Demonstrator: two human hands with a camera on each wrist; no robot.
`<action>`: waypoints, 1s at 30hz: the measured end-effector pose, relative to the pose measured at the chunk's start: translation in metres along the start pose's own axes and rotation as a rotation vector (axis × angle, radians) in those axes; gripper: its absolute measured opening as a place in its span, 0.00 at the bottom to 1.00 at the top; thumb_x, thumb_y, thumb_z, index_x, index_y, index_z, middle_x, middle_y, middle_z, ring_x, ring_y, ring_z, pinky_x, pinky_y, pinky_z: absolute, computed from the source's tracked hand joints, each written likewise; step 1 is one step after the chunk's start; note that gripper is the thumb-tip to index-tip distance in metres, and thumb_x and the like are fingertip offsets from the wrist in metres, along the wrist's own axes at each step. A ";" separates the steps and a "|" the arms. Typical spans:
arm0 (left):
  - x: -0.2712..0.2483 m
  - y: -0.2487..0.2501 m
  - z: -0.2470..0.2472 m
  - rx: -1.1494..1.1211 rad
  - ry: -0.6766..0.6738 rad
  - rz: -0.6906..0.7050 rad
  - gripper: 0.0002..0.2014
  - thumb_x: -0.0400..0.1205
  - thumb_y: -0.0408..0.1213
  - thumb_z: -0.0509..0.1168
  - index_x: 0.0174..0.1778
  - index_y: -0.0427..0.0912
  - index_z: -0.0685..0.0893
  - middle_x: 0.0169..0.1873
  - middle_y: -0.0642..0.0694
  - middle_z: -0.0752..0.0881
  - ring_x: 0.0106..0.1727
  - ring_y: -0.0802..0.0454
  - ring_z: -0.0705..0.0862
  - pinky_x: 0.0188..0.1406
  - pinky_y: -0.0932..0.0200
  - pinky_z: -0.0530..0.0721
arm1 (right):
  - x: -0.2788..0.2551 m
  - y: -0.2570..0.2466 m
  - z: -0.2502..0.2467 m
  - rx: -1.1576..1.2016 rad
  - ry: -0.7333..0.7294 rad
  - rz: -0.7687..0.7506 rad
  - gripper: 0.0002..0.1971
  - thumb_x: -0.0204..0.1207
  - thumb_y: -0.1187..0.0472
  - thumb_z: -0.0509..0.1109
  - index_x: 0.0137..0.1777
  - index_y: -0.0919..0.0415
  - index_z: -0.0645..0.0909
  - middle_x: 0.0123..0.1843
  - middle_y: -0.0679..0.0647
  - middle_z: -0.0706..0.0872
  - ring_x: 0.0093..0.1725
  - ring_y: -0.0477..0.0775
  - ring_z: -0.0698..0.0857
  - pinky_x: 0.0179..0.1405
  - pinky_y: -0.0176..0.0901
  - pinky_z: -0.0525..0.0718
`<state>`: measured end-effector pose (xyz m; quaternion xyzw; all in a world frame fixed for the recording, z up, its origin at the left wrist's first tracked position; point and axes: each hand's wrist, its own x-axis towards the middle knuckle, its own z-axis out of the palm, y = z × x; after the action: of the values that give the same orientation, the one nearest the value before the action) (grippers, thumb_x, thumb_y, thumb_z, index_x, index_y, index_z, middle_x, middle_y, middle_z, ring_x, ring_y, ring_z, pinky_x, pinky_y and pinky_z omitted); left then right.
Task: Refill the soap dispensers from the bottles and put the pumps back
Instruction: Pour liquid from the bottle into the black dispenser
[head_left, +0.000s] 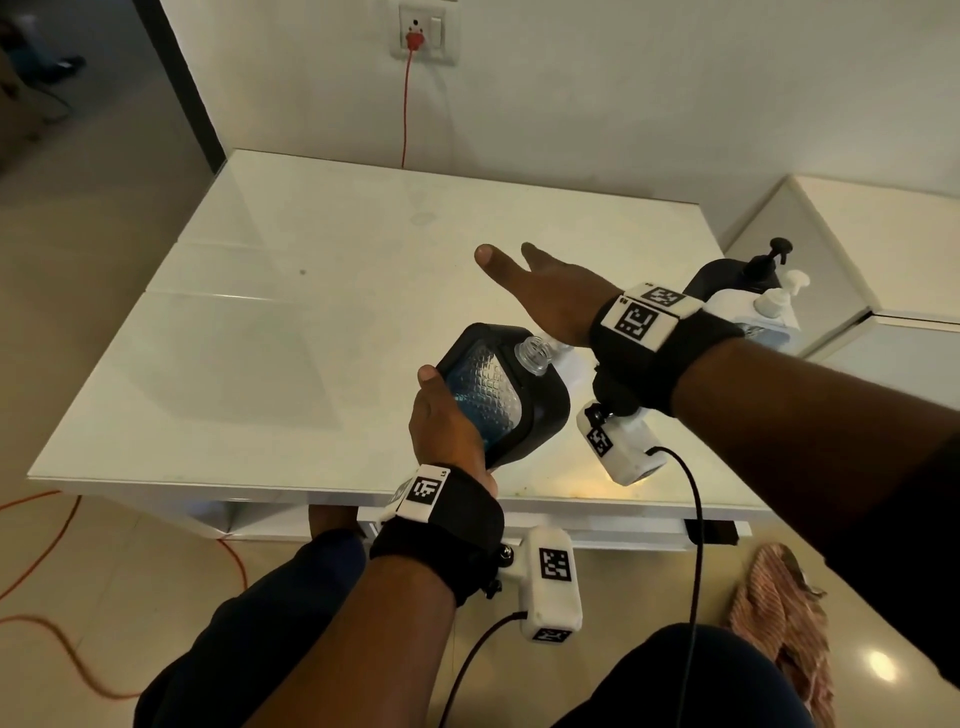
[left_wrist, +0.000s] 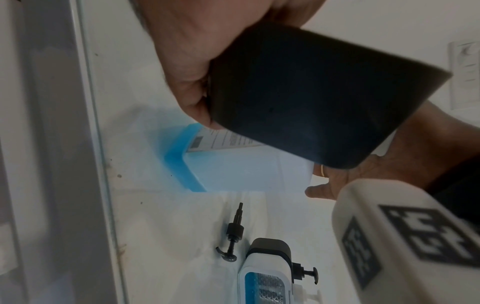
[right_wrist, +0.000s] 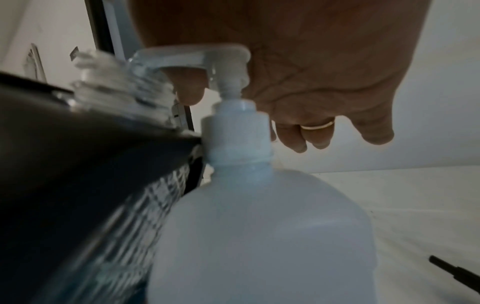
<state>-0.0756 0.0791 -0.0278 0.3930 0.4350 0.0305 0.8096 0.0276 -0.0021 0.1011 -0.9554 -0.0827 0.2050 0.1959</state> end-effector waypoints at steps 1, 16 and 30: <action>0.000 -0.001 0.000 -0.003 -0.002 0.003 0.25 0.88 0.69 0.54 0.68 0.58 0.82 0.67 0.41 0.87 0.65 0.35 0.87 0.70 0.32 0.85 | 0.001 0.001 0.002 -0.003 0.012 0.004 0.54 0.71 0.16 0.39 0.91 0.50 0.47 0.90 0.56 0.59 0.88 0.64 0.58 0.85 0.68 0.54; -0.001 -0.002 0.000 -0.010 -0.015 0.016 0.25 0.80 0.74 0.55 0.55 0.60 0.85 0.65 0.42 0.88 0.63 0.36 0.88 0.68 0.32 0.87 | 0.000 -0.001 0.005 -0.051 0.018 0.033 0.53 0.72 0.16 0.40 0.91 0.48 0.41 0.92 0.58 0.48 0.90 0.65 0.44 0.83 0.72 0.43; -0.003 -0.003 -0.001 -0.005 -0.019 0.026 0.27 0.80 0.74 0.55 0.63 0.61 0.83 0.66 0.42 0.88 0.64 0.36 0.88 0.69 0.31 0.86 | -0.001 0.001 0.000 -0.035 -0.053 0.023 0.55 0.70 0.15 0.38 0.90 0.50 0.39 0.92 0.58 0.45 0.90 0.64 0.41 0.85 0.71 0.39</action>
<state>-0.0786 0.0764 -0.0282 0.3969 0.4221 0.0382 0.8141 0.0273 -0.0036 0.1009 -0.9537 -0.0803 0.2312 0.1745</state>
